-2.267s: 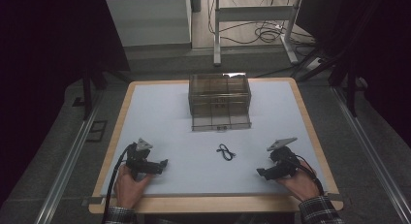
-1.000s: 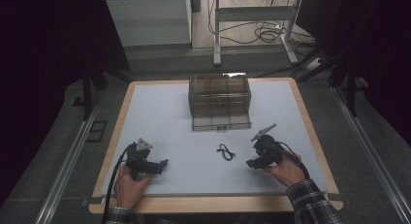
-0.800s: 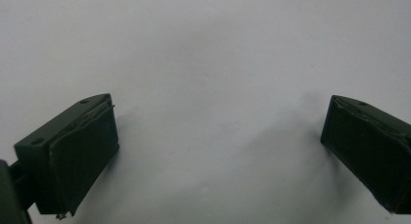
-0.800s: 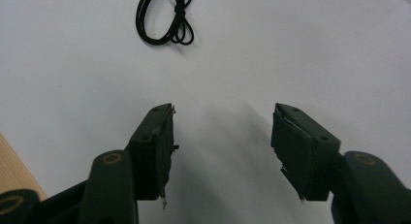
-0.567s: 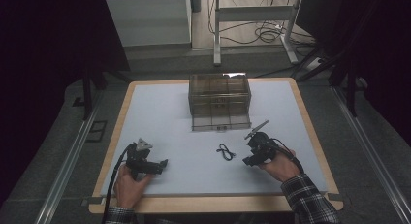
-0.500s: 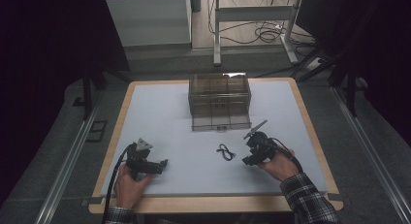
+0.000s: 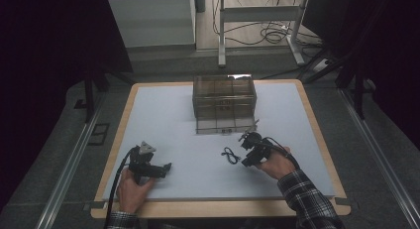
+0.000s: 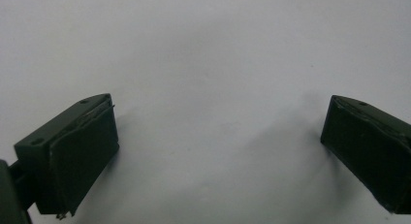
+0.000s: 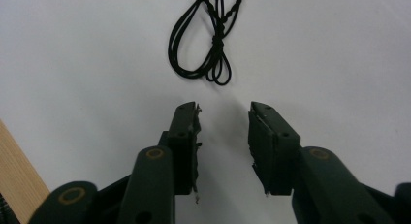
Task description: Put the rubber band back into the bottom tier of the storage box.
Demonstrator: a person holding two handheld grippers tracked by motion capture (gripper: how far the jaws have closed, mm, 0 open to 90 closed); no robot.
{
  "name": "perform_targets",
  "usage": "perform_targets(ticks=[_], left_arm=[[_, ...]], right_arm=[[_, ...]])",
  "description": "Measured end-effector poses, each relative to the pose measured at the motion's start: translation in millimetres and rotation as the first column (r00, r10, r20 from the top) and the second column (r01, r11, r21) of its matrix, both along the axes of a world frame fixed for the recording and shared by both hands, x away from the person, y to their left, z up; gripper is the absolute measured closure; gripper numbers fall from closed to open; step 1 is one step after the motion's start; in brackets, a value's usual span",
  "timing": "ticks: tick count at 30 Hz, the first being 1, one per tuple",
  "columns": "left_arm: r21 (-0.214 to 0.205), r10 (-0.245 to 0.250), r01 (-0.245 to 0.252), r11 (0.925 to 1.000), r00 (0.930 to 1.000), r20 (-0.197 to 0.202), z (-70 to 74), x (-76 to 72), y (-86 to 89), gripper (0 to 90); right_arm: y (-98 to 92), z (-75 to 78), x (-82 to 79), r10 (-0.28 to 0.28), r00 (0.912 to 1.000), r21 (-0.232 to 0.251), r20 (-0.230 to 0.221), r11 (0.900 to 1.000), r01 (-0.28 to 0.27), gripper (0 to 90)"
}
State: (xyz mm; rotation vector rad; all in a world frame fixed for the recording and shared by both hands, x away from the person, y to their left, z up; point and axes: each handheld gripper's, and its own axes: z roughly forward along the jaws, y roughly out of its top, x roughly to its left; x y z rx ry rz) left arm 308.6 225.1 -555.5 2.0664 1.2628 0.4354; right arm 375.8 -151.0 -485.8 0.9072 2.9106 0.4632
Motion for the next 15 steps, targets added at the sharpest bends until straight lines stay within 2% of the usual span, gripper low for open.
perform_targets(ticks=[7, 8, 13, 15], left_arm=[[0.0, 0.0, 0.0, 1.0, 1.0, 0.0, 0.0, 0.0, 0.0, 0.0], [0.0, 0.0, 0.0, 1.0, 1.0, 0.0, 0.0, 0.0, 0.0, 0.0], [0.0, 0.0, 0.0, 1.0, 1.0, 0.0, 0.0, 0.0, 0.0, 0.0], [0.0, 0.0, 0.0, 1.0, 1.0, 0.0, 0.0, 0.0, 0.0, 0.0]], right_arm=[[11.8, 1.2, 5.0, 0.018, 0.9998, -0.028, -0.01, 0.9995, -0.018, 69.6], [15.9, 1.8, 7.2, 0.036, 0.9993, -0.032, -0.007, 0.9988, -0.036, 71.8], [25.6, 2.2, 10.8, 0.057, 0.9983, -0.046, -0.013, 0.9973, -0.057, 73.5], [31.9, 1.9, 12.7, 0.067, 0.9976, -0.067, -0.017, 0.9954, -0.068, 74.0]])
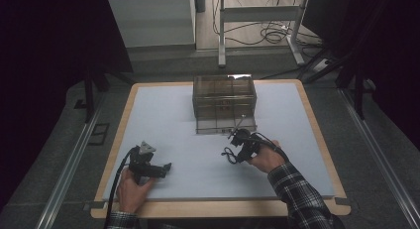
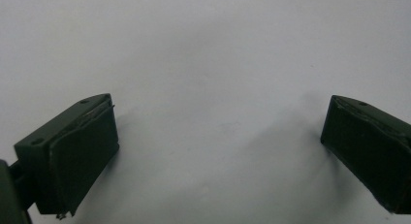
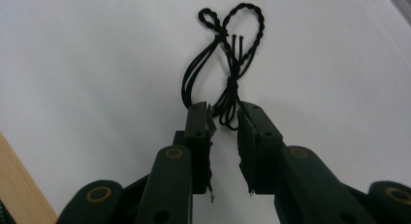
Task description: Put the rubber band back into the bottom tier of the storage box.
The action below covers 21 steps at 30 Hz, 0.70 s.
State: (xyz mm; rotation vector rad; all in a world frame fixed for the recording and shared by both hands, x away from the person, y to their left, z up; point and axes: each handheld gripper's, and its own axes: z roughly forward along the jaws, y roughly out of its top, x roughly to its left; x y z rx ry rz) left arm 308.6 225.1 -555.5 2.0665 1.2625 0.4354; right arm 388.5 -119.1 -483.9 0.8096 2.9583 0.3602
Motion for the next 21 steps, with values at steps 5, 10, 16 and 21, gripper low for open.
perform_targets(ticks=[5, 10, 16, 21], left_arm=[[0.0, 0.0, 0.0, 1.0, 1.0, 0.0, 0.0, 0.0, 0.0, 0.0], [0.0, 0.0, 0.0, 1.0, 1.0, 0.0, 0.0, 0.0, 0.0, 0.0], [0.0, 0.0, 0.0, 1.0, 1.0, 0.0, 0.0, 0.0, 0.0, 0.0], [0.0, 0.0, 0.0, 1.0, 1.0, 0.0, 0.0, 0.0, 0.0, 0.0]], right_arm=[[10.3, -1.2, 5.1, 0.018, 0.9998, -0.029, 0.008, 0.9994, -0.018, 76.5], [18.4, -4.3, 8.6, 0.025, 0.9997, -0.063, 0.0, 0.9977, -0.025, 77.2], [24.5, -9.7, 13.0, 0.027, 0.9996, -0.105, -0.011, 0.9941, -0.028, 80.0], [28.0, -9.8, 14.7, 0.027, 0.9994, -0.132, -0.021, 0.9908, -0.029, 84.9]])
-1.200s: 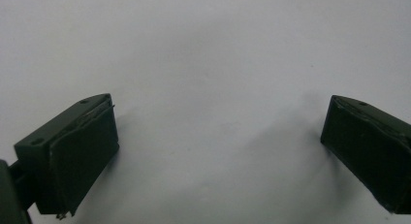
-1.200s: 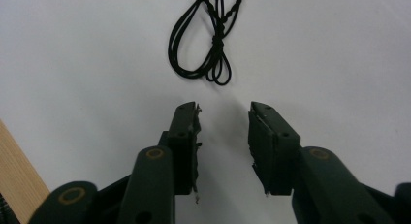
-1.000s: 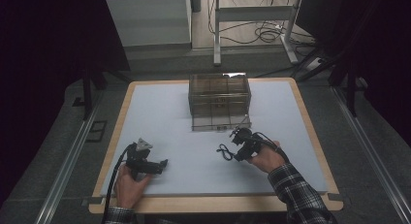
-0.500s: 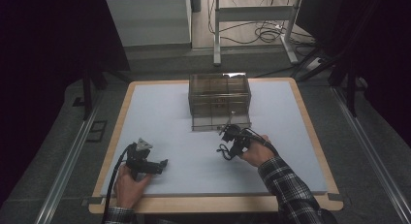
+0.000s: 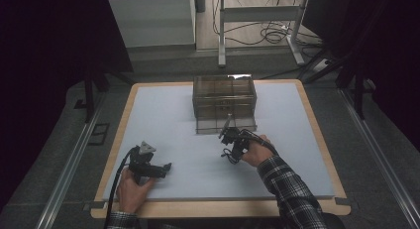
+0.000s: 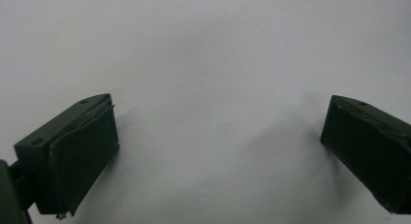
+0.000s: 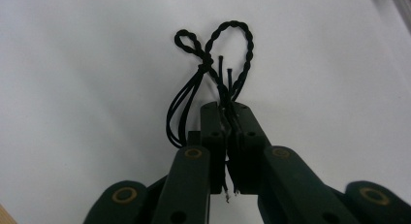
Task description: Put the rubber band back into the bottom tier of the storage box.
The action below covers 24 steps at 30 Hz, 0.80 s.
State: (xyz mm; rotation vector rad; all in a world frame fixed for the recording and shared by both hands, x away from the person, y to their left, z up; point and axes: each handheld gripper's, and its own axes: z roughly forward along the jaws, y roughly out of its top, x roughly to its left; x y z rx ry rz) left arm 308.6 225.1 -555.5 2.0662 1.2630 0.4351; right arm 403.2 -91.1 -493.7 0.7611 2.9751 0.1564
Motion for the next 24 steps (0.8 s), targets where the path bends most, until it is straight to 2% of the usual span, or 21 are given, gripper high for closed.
perform_targets(ticks=[5, 9, 24], left_arm=[[0.0, 0.0, 0.0, 1.0, 1.0, 0.0, 0.0, 0.0, 0.0, 0.0], [0.0, 0.0, 0.0, 1.0, 1.0, 0.0, 0.0, 0.0, 0.0, 0.0], [0.0, 0.0, 0.0, 1.0, 1.0, 0.0, 0.0, 0.0, 0.0, 0.0]], right_arm=[[0.4, 1.1, 0.7, -0.002, 1.0, -0.006, -0.007, 1.0, 0.002, 85.5], [-0.9, 5.6, 0.7, -0.008, 0.9999, 0.012, -0.01, 0.9999, 0.008, 85.6], [0.3, 30.1, 2.3, 0.004, 0.9998, 0.046, 0.018, 0.9989, -0.005, 85.5]])
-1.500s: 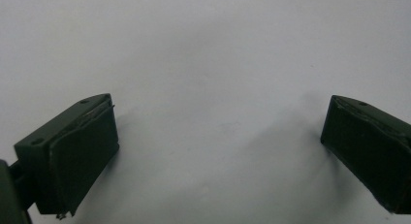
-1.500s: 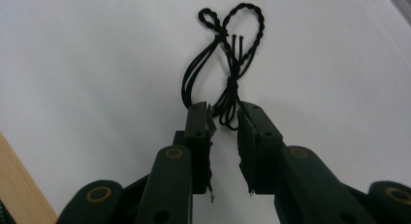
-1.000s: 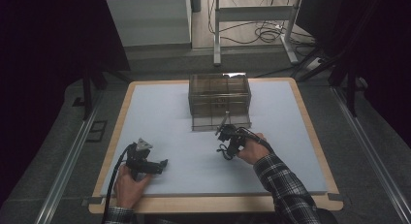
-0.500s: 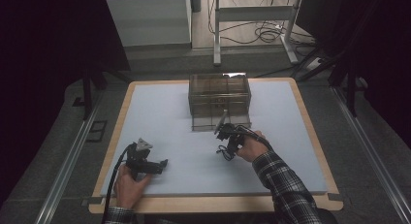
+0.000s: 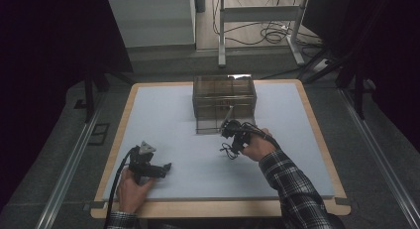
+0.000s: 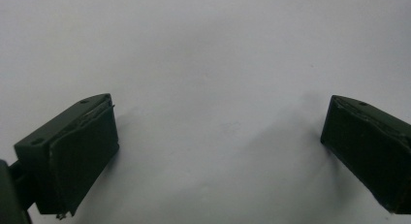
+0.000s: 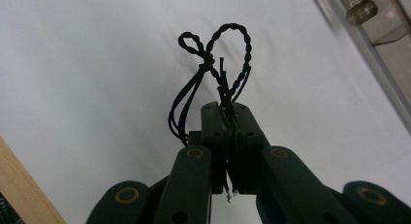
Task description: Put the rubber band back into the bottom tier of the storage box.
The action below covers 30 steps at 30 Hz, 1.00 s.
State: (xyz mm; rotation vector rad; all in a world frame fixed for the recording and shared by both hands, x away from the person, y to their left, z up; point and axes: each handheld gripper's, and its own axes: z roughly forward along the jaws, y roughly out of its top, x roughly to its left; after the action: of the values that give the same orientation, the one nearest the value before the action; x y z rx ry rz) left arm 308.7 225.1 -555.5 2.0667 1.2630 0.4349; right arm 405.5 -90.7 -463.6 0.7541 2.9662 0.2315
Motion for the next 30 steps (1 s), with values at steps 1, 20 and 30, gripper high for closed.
perform_targets(ticks=[1, 20, 30], left_arm=[[0.0, 0.0, 0.0, 1.0, 1.0, 0.0, 0.0, 0.0, 0.0, 0.0], [0.0, 0.0, 0.0, 1.0, 1.0, 0.0, 0.0, 0.0, 0.0, 0.0], [0.0, 0.0, 0.0, 1.0, 1.0, 0.0, 0.0, 0.0, 0.0, 0.0]], right_arm=[[0.0, 0.0, 0.0, 0.0, 1.0, 0.0, 0.0, 1.0, 0.0, 85.5], [-1.3, 5.6, 10.5, -0.057, 0.9973, 0.134, 0.047, 0.9897, 0.05, 85.2], [1.2, 6.7, 18.5, -0.1, 0.9918, 0.191, 0.079, 0.9779, 0.084, 85.2]])
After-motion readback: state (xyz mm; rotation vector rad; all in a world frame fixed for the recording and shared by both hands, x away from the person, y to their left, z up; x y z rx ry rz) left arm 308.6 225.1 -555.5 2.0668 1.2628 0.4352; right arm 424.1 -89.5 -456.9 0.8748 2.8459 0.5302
